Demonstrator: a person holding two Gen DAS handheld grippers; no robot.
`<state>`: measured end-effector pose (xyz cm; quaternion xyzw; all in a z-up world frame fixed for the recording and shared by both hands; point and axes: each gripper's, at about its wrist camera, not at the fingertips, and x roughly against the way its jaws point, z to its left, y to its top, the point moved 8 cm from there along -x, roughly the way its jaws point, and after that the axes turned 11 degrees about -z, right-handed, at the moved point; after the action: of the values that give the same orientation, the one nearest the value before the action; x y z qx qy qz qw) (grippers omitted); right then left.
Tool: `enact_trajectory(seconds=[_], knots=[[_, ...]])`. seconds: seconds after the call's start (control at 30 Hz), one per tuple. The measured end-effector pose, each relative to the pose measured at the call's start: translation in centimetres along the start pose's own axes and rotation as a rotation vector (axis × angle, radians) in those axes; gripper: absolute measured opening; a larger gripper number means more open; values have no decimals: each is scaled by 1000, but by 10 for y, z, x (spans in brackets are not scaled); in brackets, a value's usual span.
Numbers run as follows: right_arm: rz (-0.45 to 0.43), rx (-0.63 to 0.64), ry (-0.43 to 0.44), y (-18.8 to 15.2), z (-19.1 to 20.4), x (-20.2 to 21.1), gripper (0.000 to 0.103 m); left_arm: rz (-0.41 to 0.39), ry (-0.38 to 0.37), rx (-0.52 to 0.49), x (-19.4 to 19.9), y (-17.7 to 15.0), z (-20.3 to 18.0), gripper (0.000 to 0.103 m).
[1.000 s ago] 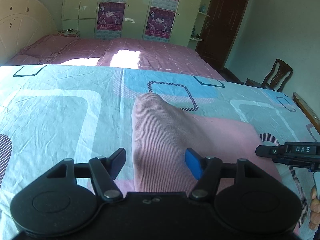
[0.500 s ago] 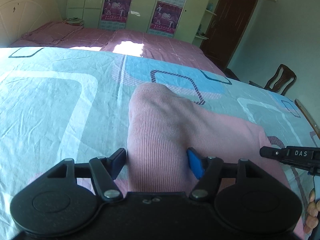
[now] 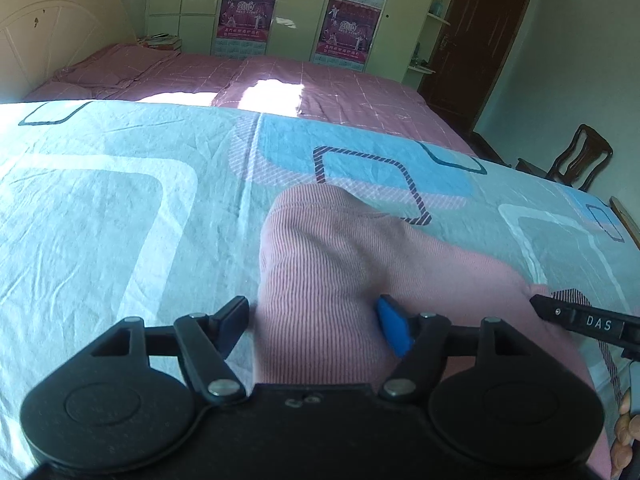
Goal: Fold small clothes
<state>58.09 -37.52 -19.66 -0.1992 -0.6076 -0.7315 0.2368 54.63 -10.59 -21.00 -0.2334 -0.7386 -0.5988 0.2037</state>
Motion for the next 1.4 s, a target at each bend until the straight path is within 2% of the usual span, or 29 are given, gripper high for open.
enact_trajectory(seconds=[0.2,0.27,0.53,0.73,0.83,0.97,1.07,1.13,1.17,1.27,1.4], knots=[[-3,-9,9,2,-3,1,37,-5,11,1,4,2,0,74],[-19,-29,24,6,-3,12,37,-14,3,-4,12,5,-1,70],[-67,-26,102,17,12,61,37,-44,-25,-37,50,7,-2,70],[-40,21,153,-5,28,91,37,-30,-48,-38,77,-13,-6,70],[-18,65,143,-25,31,99,37,-7,-53,-47,82,-29,-9,69],[22,82,68,-45,15,87,37,17,-38,-42,77,-41,-7,70],[54,11,71,-52,2,74,37,25,-36,-25,71,-44,-5,72],[50,-3,60,-51,-2,72,46,27,-32,-17,71,-45,-2,74],[54,-17,66,-51,-3,72,46,32,-30,-9,72,-45,-1,74],[39,-48,91,-47,-7,89,46,6,-32,-5,88,-38,-2,67],[-2,-37,123,-43,-7,123,46,-26,-50,-36,111,-36,-2,67]])
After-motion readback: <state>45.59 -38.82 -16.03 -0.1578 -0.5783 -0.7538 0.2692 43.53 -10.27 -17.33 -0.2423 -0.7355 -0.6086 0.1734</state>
